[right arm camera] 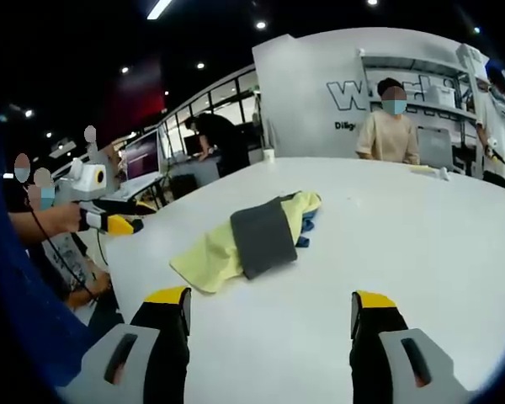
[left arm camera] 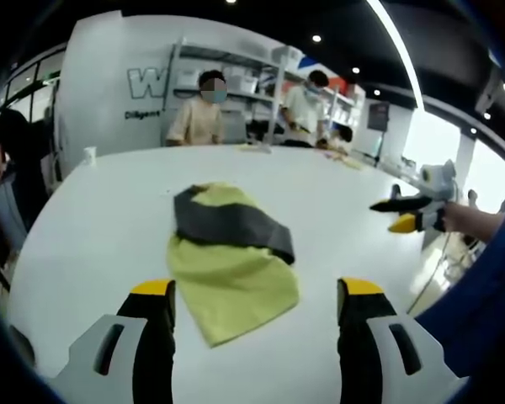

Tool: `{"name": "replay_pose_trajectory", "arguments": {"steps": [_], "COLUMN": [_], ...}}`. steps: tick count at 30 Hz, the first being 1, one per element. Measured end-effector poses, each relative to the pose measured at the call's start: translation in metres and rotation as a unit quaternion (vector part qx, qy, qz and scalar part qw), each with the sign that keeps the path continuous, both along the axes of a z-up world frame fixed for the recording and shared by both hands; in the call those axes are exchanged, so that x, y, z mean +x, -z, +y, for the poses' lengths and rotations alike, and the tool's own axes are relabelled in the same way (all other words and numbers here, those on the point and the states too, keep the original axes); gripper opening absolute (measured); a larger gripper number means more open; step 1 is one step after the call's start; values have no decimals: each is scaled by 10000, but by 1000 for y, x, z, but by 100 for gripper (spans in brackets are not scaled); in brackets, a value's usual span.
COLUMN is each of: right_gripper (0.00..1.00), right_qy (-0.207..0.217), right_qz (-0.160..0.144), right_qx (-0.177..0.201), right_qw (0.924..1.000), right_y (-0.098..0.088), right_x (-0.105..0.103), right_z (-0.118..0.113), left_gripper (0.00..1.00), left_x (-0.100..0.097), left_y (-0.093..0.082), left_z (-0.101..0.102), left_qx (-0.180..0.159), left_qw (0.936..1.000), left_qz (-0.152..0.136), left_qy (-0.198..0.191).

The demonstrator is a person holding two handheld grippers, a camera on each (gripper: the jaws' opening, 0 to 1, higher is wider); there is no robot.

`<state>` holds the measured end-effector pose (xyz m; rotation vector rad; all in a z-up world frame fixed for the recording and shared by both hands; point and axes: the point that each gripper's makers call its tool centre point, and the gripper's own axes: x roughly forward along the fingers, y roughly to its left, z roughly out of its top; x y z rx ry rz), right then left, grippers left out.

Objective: Fold the garment on the visible template until the final outline fits inside the template.

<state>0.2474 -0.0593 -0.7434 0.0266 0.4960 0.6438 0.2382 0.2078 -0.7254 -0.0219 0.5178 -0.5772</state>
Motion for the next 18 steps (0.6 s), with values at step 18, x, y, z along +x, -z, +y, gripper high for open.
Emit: {"name": "replay_pose_trajectory", "arguments": {"steps": [18], "right_gripper": [77], "right_qy": [35], "right_qz": [43], "right_qx": [68], "right_qw": [10000], "right_y": [3], "right_x": [3], "right_z": [0], "left_gripper": [73], "left_x": [5], "left_y": [2], "left_z": [-4], "left_qx": [-14], "left_qw": [10000], "left_qz": [42], "left_qy": [75]}}
